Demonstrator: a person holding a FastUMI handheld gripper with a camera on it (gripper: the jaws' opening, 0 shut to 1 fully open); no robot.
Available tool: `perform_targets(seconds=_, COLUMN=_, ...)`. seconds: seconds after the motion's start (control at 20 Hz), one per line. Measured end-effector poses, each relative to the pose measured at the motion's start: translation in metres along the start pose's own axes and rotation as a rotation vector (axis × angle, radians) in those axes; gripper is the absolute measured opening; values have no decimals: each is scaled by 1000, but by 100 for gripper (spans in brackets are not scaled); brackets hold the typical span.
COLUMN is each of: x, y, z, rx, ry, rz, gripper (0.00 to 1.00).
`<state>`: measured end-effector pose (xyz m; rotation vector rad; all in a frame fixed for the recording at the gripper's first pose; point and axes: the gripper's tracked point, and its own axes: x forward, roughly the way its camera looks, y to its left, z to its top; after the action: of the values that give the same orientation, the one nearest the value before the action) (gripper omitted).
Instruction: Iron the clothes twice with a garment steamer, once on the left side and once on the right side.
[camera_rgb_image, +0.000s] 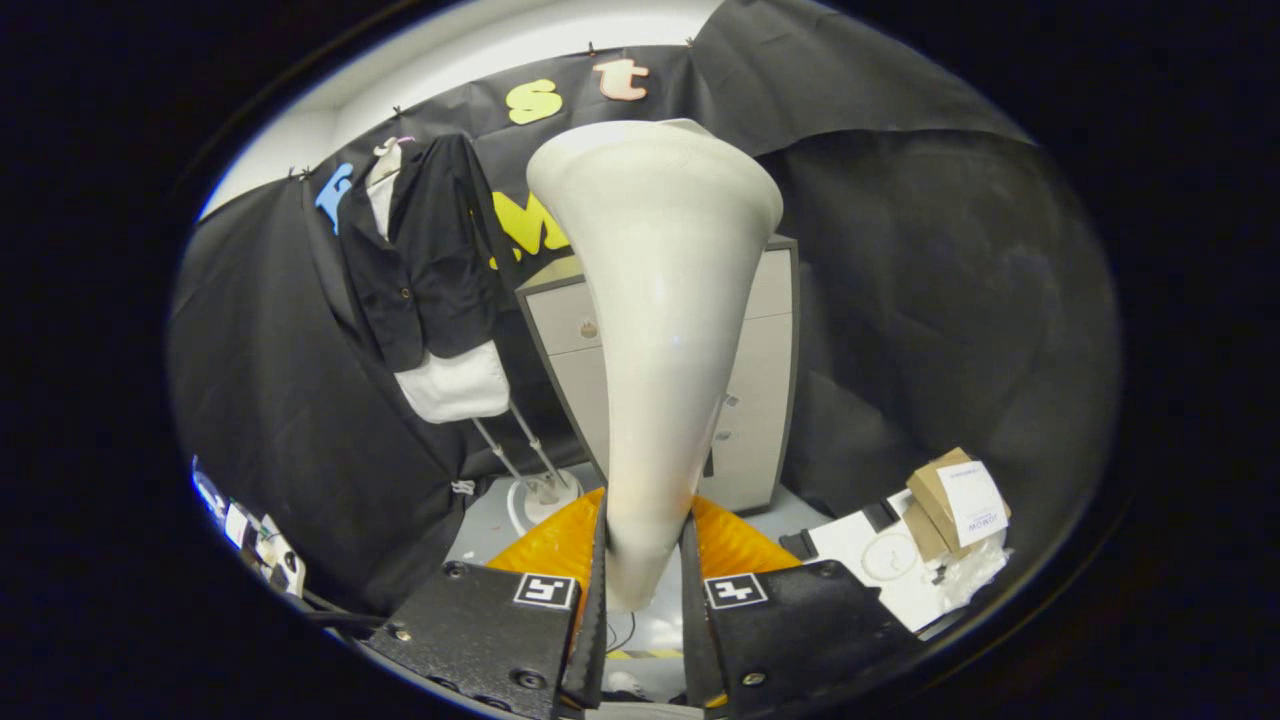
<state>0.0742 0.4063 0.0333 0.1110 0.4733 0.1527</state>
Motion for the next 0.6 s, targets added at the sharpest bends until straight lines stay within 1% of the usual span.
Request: perform_targets(seconds=0.6, x=10, y=-12, z=4, rx=-31, ry=26, rz=92, gripper=34)
